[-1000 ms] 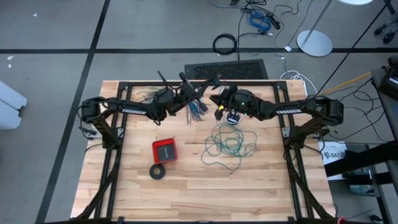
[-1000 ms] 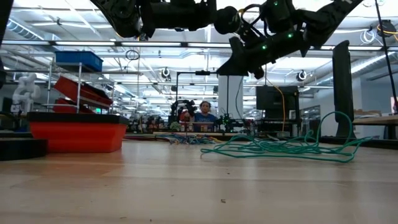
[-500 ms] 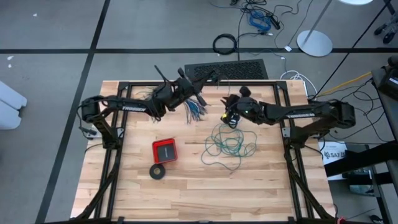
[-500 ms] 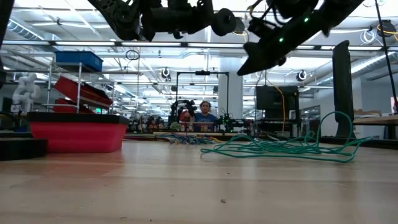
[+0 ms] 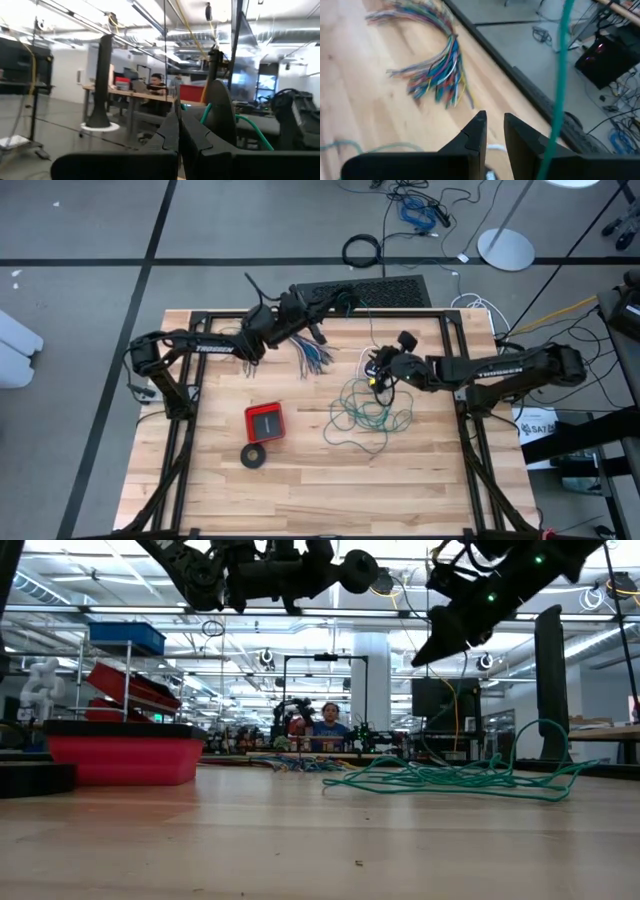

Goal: Coil cords
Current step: Coil the green wire onto the spool

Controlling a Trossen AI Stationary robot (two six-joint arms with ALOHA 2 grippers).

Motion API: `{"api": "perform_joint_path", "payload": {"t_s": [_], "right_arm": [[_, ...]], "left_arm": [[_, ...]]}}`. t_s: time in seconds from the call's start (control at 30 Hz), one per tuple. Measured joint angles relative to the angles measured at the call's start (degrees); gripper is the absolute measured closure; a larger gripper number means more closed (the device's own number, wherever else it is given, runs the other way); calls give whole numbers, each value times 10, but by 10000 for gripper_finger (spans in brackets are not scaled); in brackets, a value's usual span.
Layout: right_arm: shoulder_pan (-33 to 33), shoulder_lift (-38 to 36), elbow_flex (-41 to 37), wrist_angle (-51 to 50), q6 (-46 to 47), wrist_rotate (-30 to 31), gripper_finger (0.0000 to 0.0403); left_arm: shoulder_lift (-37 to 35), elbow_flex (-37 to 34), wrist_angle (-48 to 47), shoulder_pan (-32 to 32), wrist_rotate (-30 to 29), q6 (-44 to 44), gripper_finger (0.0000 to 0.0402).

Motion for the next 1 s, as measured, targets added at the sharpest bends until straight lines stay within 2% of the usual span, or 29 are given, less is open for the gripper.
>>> {"api": "perform_joint_path", "payload": {"t_s": [0.23,0.43,0.63,0.77,0.87,1.0], "right_arm": [[38,0,-38,23,31,-1,348],[67,0,-65,115,3,2,348],[95,0,-66,114,-32,52,348],[120,0,-67,119,-46,59,348],[142,0,-67,141,-64,74,348],[165,0,-67,151,-89,133,331]], "left_arm": [[0,-5,2,15,26,-49,402],[0,-8,19,26,87,-92,402],[3,-8,15,44,165,-122,402],[3,-8,10,54,207,-122,402],[3,-8,3,54,219,-122,402],[3,-8,4,53,223,-118,402]]}}
